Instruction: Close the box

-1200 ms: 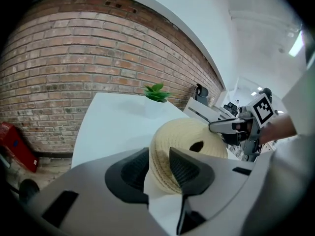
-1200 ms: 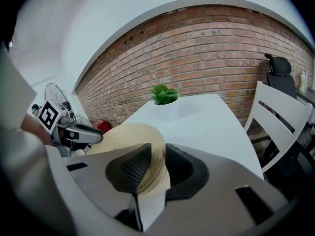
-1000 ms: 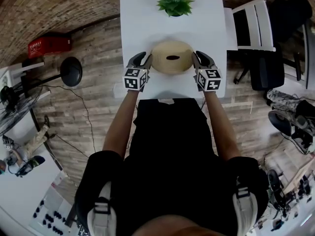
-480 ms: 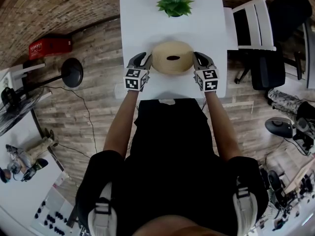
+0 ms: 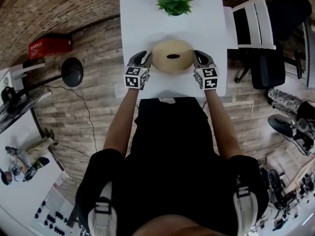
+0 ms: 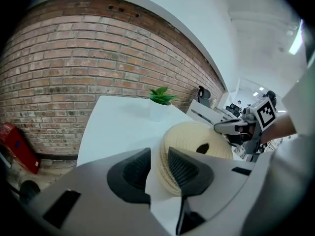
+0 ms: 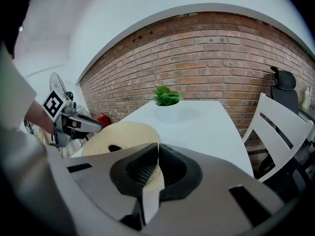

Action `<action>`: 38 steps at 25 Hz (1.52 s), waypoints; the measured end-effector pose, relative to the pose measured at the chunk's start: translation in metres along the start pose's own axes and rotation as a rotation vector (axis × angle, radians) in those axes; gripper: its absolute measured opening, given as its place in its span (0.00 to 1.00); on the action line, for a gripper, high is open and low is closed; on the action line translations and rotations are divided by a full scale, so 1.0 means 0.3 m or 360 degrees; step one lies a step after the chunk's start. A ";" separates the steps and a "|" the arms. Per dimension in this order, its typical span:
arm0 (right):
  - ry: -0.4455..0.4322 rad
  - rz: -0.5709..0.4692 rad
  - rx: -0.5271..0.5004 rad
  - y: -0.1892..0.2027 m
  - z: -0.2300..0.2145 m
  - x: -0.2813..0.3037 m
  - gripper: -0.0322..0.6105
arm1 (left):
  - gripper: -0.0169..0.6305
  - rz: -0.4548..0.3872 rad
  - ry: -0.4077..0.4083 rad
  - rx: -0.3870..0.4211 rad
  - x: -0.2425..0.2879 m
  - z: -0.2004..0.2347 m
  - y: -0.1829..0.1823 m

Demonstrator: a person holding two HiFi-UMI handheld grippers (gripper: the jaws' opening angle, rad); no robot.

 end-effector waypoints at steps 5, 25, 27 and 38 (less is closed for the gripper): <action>-0.0033 -0.0022 0.0051 0.005 -0.002 0.000 0.06 | 0.22 -0.0007 -0.0008 -0.0012 -0.003 -0.002 0.000; -0.0262 -0.0130 -0.0119 -0.021 0.121 -0.155 0.05 | 0.07 -0.0170 0.0166 0.0044 -0.184 -0.184 -0.025; -0.0279 -0.0131 -0.0147 -0.020 0.133 -0.176 0.05 | 0.07 -0.0171 0.0185 0.0065 -0.203 -0.210 -0.017; -0.0371 -0.0177 -0.0252 -0.036 0.201 -0.270 0.05 | 0.07 -0.0191 0.0198 0.0048 -0.288 -0.273 0.030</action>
Point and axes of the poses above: the fingertips, and each gripper's own axes: x forward along the fingers, z to its left, y out of its underside, the point moved 1 cm from there along -x, backward along the fingers, and after that the axes turned 10 degrees about -x, right-handed, at the moved point
